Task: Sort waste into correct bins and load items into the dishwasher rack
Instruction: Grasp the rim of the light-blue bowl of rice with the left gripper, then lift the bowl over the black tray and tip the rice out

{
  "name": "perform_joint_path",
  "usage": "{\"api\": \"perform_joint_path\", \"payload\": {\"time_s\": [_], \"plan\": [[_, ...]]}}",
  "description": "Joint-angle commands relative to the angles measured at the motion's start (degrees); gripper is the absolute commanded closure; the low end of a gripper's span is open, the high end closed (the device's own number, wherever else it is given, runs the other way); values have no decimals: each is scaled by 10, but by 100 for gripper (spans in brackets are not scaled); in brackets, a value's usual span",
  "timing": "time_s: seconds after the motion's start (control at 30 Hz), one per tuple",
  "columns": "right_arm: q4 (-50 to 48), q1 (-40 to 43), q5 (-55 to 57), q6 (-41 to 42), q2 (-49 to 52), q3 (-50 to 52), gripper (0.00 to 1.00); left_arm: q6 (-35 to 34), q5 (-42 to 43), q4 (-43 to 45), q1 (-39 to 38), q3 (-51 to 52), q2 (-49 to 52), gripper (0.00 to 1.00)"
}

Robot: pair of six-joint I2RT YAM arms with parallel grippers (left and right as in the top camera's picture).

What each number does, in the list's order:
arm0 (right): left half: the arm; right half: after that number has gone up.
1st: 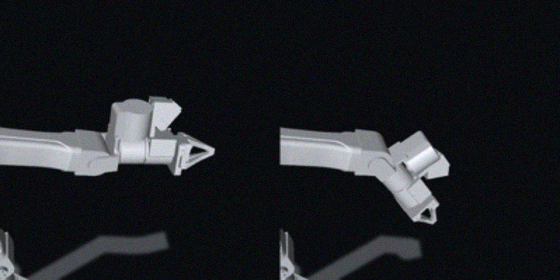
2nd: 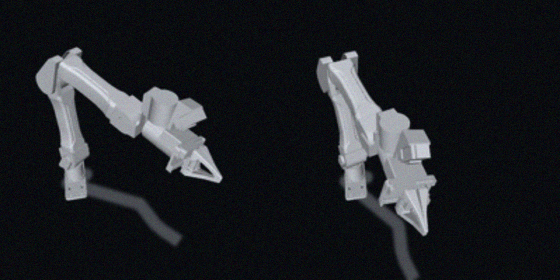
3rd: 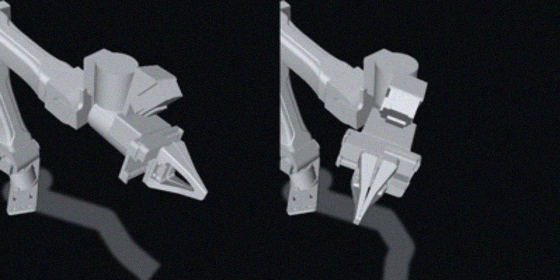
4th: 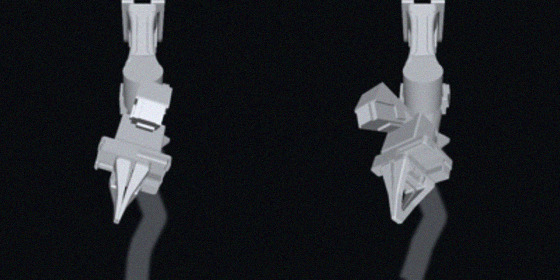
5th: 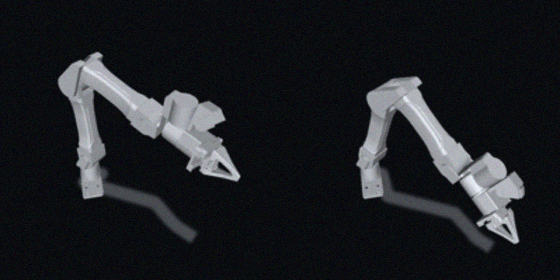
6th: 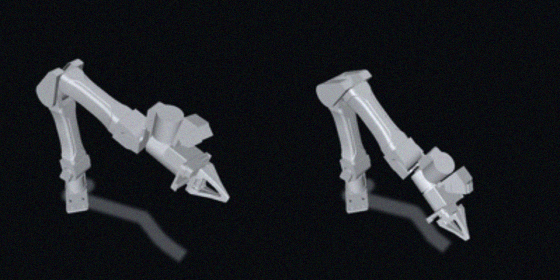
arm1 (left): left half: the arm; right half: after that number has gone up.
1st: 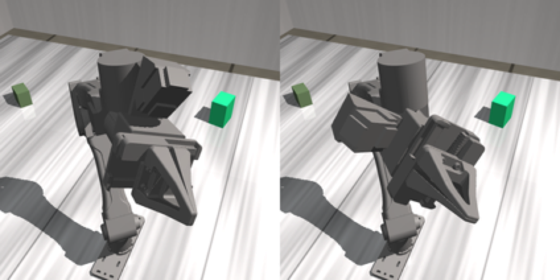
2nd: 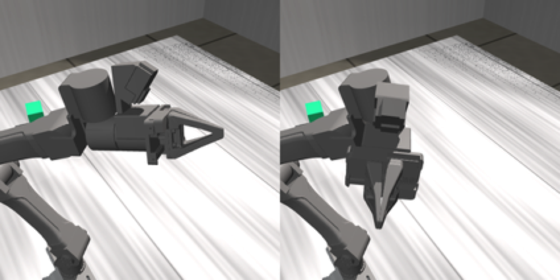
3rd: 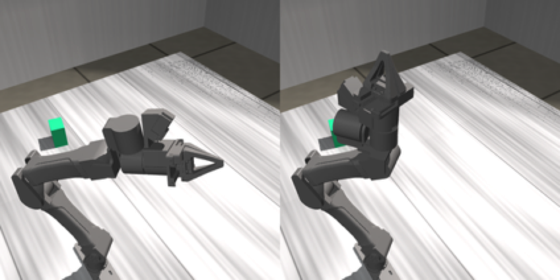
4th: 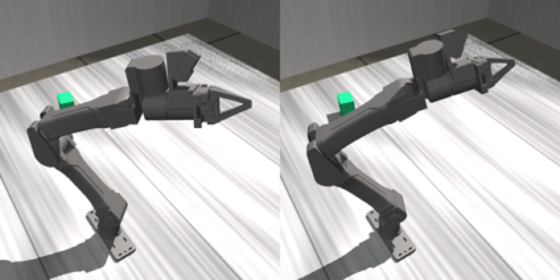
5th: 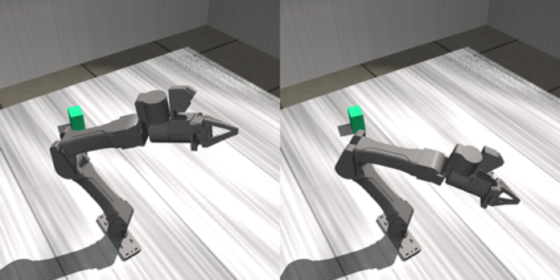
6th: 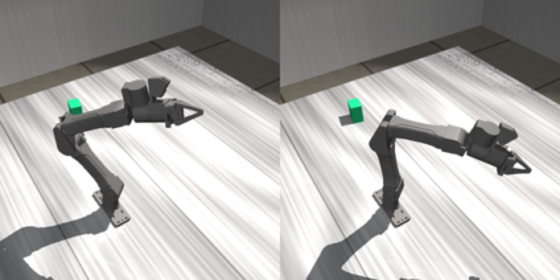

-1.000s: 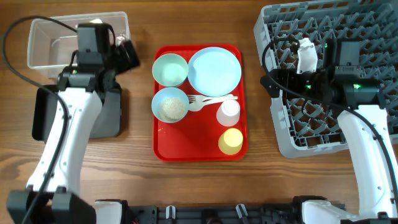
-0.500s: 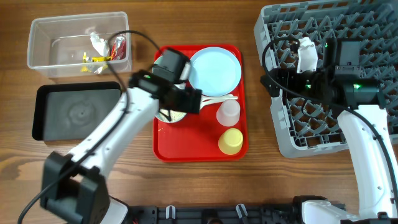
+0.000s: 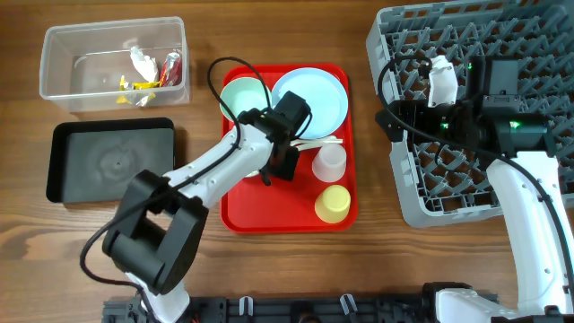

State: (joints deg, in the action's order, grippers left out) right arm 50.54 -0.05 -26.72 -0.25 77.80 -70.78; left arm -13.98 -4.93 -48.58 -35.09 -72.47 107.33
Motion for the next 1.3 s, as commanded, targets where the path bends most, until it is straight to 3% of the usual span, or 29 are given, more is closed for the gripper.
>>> {"api": "perform_joint_path", "payload": {"time_s": [0.0,0.13,0.27,0.43,0.7,0.9,1.27], "plan": [[1,0,3,3,7,-9,12,1,-14,5,1,5,11,44],[1,0,4,2,7,-9,12,1,-14,9,1,5,11,59],[1,0,3,3,7,-9,12,1,-14,10,1,5,11,68],[1,0,3,3,7,-9,12,1,-14,10,1,5,10,96],[1,0,4,2,7,-9,12,-14,-14,1,3,4,3,96],[0,0,4,3,7,-9,12,-43,-9,-64,21,-25,-59,96],[-4,0,4,2,7,-9,12,-62,15,-101,146,-40,-227,96]]}}
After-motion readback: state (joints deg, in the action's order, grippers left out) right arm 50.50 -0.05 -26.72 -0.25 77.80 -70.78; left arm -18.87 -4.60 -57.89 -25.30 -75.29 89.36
